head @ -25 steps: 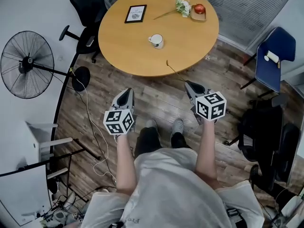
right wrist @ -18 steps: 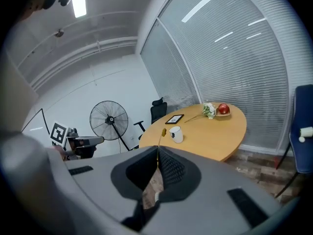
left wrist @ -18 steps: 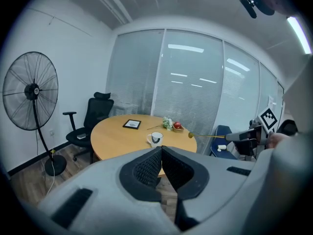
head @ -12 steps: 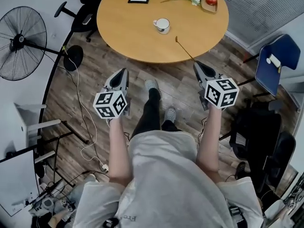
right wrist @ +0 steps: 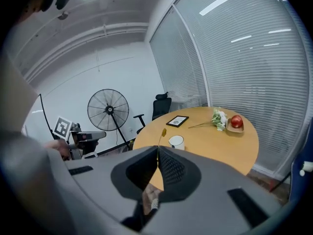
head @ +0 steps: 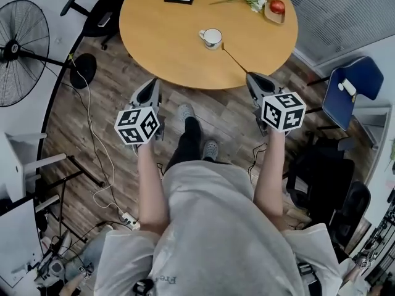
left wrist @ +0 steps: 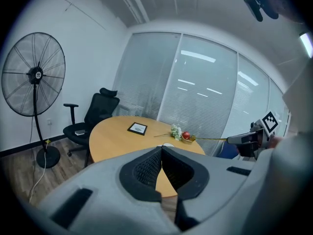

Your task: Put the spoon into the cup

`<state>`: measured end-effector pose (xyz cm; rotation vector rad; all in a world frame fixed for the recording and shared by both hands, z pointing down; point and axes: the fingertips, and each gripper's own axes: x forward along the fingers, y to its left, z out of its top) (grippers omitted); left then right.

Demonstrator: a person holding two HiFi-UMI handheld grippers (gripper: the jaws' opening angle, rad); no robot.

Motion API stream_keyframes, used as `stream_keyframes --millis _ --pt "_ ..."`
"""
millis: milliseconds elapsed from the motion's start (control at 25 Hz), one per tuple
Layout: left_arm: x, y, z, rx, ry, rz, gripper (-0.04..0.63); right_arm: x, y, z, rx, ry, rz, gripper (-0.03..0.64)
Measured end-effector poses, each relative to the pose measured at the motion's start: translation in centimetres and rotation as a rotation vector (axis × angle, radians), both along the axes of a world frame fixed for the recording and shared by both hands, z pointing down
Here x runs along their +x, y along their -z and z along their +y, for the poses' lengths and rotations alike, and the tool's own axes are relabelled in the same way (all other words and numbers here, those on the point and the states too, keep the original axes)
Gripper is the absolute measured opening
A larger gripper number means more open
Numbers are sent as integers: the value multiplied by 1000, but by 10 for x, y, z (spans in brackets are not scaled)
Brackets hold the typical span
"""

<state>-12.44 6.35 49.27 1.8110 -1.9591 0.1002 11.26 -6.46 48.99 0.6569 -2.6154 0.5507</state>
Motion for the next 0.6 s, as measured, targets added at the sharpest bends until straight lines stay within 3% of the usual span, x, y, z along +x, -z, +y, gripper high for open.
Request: stream_keyframes --millis 320,600 --pt "-53 7 -64 28 -17 -7 9 -58 -7 -51 -49 77 106 1" --pt "-69 9 -133 17 -119 -33 9 -89 -15 -93 -97 84 152 2"
